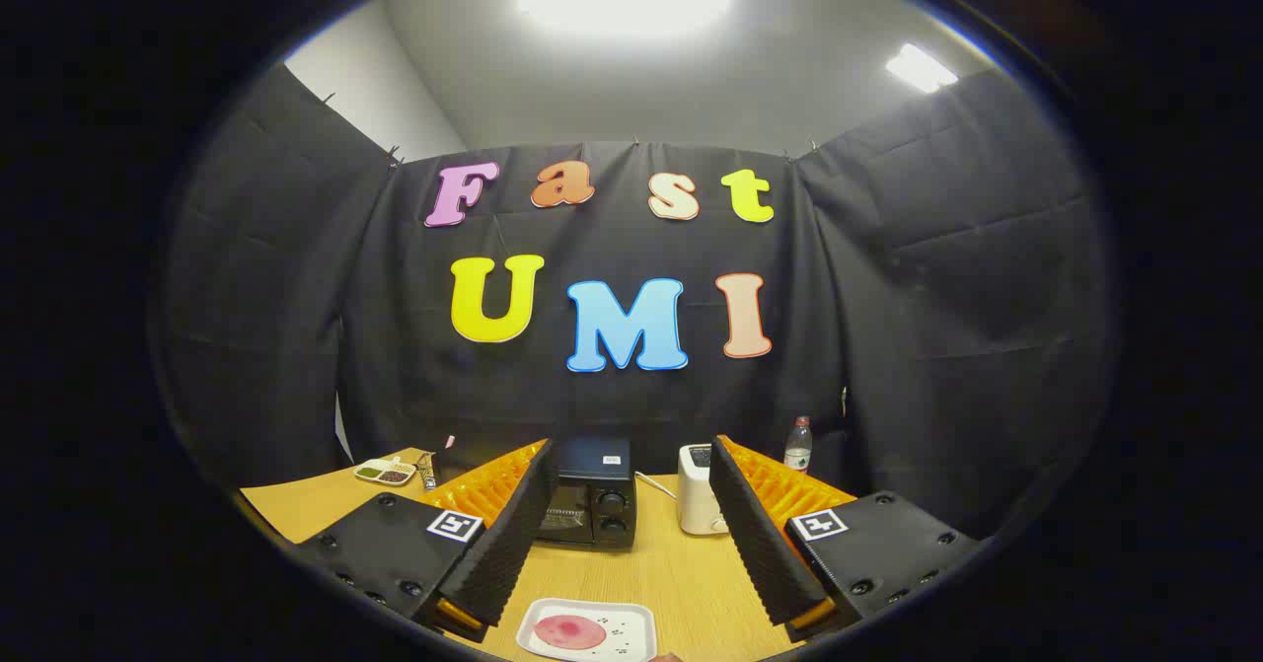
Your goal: Open the toaster oven, put the food inside, and close the toaster oven door.
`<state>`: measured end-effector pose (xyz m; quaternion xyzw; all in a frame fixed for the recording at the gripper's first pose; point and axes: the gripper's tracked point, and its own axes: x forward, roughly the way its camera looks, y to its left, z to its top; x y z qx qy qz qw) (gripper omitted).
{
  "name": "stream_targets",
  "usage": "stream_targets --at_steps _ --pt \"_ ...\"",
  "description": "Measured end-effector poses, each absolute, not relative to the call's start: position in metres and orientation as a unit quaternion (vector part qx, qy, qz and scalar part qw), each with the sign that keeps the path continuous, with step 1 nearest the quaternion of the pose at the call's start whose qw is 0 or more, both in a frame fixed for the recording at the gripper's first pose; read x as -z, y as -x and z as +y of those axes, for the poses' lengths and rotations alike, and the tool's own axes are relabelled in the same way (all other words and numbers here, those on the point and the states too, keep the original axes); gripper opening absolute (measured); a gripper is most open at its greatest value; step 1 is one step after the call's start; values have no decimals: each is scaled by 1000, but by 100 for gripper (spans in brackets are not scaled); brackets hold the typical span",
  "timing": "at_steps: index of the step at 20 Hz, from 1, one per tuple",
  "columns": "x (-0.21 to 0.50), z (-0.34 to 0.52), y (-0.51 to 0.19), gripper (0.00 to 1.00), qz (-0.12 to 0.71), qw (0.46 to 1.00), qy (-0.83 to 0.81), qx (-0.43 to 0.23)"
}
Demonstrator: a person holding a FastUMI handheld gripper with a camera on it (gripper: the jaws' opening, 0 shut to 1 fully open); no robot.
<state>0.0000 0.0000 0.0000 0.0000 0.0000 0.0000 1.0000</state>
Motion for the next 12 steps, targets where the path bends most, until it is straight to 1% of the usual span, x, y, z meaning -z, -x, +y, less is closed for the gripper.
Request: stream_targets --at_steps 12 --pt "-2 0 7 98 -4 1000 13 0"
